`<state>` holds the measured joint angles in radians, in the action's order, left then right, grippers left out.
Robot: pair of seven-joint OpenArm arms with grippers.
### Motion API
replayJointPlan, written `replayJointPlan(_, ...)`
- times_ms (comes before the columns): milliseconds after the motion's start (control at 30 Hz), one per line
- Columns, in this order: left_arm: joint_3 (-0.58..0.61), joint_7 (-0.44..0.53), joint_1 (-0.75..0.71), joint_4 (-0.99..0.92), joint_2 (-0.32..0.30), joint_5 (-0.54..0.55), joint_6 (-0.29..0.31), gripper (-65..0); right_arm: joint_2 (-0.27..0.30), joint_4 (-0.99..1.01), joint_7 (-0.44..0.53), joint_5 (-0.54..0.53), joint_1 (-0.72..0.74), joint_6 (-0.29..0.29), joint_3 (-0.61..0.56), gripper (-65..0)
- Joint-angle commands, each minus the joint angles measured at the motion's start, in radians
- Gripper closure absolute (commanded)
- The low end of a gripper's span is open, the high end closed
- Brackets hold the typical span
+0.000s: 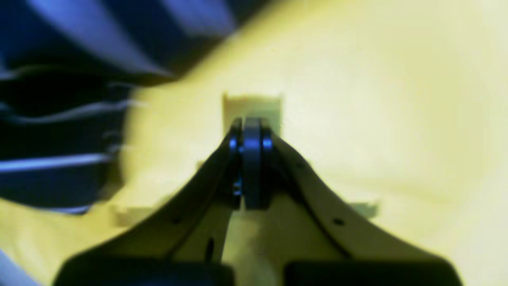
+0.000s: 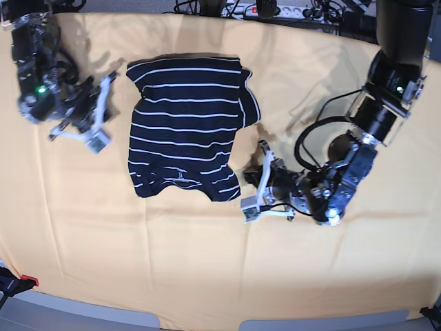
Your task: Fold the T-shirt properly
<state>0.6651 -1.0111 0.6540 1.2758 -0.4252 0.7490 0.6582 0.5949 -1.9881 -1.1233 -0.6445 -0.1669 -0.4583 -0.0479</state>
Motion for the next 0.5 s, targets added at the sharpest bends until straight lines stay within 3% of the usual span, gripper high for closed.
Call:
replayJointPlan(0,-0.007,0.006,0.033,0.04,-0.011,0.053,0.01,0.0,0.004,-0.031,0.028,-0.058,0.015,-0.001,0.041,0.0)
replayJointPlan(133,-0.007,-0.06,0.033,0.122,-0.061,0.172,0.04,0.0,0.004,-0.049,0.019,-0.201,0.014,-0.053,0.213,0.0)
replayJointPlan(233,-0.007,-0.134,0.024,0.185,-0.099,0.286,0.04,0.0,0.003,-0.05,-0.019,-0.382,0.008,-0.113,0.347,0.0)
replayJointPlan(333,-0.007,-0.186,-0.009,0.261,-0.145,0.385,0.04,0.0,0.002,-0.05,-0.108,-0.634,-0.015,-0.207,0.476,0.0)
replayJointPlan(400,-0.007,-0.204,-0.037,0.307,-0.172,0.416,0.04,0.0,-0.002,-0.05,-0.195,-0.812,-0.037,-0.24,0.553,0.0)
replayJointPlan(467,-0.009,-0.206,-0.07,0.354,-0.195,0.433,0.04,0.0,0.001,-0.05,-0.273,-0.839,-0.057,-0.24,0.613,0.0)
